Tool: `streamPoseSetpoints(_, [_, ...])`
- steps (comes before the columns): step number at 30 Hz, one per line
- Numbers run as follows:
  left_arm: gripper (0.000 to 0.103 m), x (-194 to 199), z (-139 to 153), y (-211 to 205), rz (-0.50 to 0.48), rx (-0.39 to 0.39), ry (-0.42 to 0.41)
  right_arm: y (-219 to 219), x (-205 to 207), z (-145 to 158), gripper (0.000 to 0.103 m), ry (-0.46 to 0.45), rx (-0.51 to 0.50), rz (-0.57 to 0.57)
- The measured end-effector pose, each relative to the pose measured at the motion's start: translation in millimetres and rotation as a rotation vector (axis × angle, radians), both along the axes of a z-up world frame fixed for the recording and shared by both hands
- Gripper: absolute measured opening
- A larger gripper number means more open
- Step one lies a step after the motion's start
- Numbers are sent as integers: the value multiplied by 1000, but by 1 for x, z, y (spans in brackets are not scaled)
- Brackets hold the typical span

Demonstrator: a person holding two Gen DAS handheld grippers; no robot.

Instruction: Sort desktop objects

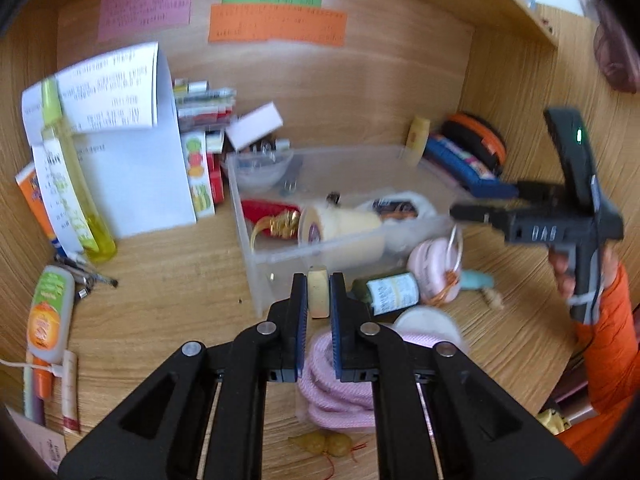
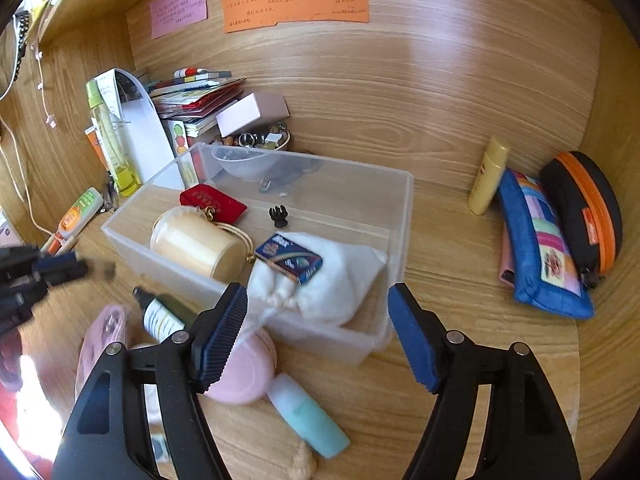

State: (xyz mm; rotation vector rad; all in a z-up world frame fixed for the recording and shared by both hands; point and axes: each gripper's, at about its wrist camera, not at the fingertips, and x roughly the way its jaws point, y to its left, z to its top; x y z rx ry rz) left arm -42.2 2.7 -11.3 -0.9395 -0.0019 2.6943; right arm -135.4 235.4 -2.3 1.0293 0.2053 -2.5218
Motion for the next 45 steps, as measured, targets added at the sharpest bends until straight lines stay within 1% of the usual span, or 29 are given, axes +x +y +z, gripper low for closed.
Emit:
streamPoseSetpoints(2, [9,0,10,0,4,9,24,3,7,-1,71,1,0,5])
streamPoseSetpoints(6, [9,-10,21,-3,22,19,52,6,20,-8,77,-4,5,24])
streamPoseSetpoints(12, [9,-30,22,-5,38,23,52,-2,39,-23,77,-16,52,80])
streamPoseSetpoints(17, [9,-53,12,-7,48,25,19,-9,44,-37,77,-49,70,123])
streamPoseSetpoints(22, [9,-72,-3,-10,53,28,-27,-18,38,-50,77,-79,103,142])
streamPoseSetpoints(28, [9,-86,-18,-10,51,33,-66,-28,32,-55,77,-95,107,184])
streamPoseSetpoints(37, [9,-92,-22,-6,19,41,-52,-52,27,-55,77,-57,152,220])
streamPoseSetpoints(41, [9,-90,-22,-5,9,33,-34,-58,22,-56,77,-65,141,230])
streamPoseSetpoints(45, [10,-88,-21,-8,1,49,-33,-60,21,-58,76,-77,121,234])
